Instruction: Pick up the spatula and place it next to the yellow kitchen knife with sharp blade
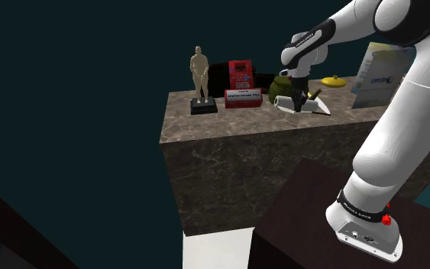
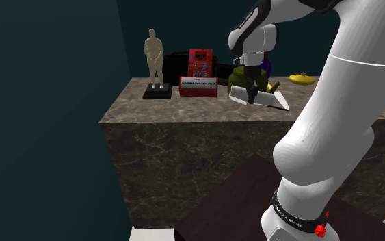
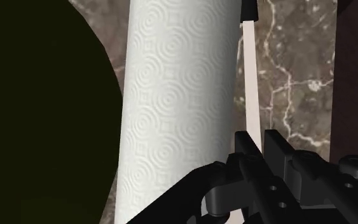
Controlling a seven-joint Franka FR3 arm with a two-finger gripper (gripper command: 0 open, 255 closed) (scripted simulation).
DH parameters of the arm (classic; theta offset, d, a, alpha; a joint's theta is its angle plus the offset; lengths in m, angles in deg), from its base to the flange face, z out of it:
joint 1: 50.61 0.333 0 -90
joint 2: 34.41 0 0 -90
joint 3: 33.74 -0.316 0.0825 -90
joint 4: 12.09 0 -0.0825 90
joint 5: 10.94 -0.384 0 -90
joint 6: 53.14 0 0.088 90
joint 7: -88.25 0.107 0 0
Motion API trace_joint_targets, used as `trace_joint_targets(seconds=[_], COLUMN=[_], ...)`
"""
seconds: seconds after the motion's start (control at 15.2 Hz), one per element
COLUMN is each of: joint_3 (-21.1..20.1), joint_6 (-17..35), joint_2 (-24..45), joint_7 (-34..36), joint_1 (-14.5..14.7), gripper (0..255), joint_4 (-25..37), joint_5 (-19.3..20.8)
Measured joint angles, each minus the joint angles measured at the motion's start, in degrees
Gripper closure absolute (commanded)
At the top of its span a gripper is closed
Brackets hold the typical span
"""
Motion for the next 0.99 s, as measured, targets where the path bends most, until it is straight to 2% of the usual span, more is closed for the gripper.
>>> trace_joint_targets(seconds=[0.33,0.73,0.79,0.99], joint_3=[0.0,0.0,0.0,0.1], joint_6=[2.3,1.6,1.7,1.0], joint_2=[1.8,2.5,2.6,2.8], joint_7=[-0.4,-0.6,-0.7,-0.9], joint_1=[-0.2,-0.3,-0.3,-0.4], gripper=[255,255,0,0], joint_4=[-2.0,-1.7,-1.8,-1.8], joint_5=[-0.7,-1.0,-1.0,-1.1])
